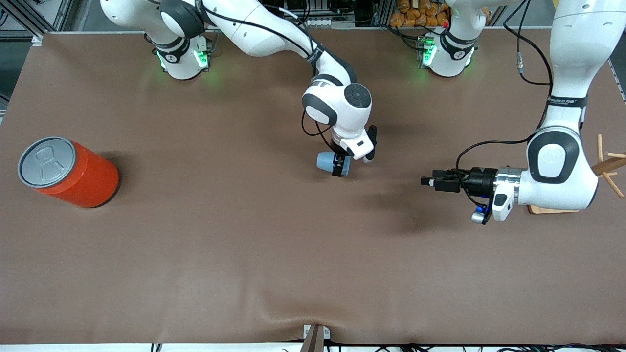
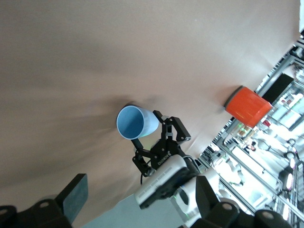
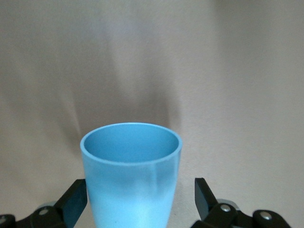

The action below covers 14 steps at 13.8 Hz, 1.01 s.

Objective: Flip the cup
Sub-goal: 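Hold the cup with the right gripper while the left gripper approaches it, then grasp the cup with the left gripper while the right gripper withdraws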

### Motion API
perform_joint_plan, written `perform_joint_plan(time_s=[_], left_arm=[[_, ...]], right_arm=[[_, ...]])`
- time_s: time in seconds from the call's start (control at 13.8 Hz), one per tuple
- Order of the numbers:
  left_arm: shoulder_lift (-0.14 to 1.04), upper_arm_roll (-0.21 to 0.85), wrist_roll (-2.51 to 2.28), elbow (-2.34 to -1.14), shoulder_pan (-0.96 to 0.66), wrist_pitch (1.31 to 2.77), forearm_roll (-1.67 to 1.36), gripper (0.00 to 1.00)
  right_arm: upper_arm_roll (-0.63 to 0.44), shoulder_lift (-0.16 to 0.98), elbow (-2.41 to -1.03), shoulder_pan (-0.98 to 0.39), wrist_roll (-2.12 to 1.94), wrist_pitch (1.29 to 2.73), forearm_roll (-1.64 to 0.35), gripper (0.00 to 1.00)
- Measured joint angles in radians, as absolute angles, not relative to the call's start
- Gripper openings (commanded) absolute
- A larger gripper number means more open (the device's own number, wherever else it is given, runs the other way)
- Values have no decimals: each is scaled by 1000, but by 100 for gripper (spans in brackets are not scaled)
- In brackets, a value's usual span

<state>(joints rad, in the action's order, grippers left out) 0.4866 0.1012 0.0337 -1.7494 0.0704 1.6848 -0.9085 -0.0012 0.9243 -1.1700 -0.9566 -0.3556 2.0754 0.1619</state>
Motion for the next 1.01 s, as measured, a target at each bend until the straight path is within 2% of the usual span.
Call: perform_joint_plan(time_s=[0.14,0.51,0.65,0.87,1.01], left_arm=[[507,100,132,-1778,71,1691,-965,100],[563,102,268,-1801,42,1711,-1035,100],[563,103,295,-1801,7,1752,-1045,100],[564,104,421,-1816,-38,1811,-1077,100],[565,104,538,-1848,-66,1854,-1125,100]], right_arm=[[-1,894,-1144,-952,-366,1990,162,100],[-5,740,-1130,-905,-392,1784,77,100],[-12,693,-1129,-811,-392,1722,1,100],[-10,621,-1124,-601,-425,1633,-62,100],[-11,564,-1124,-524,-429,1577,-65,100]])
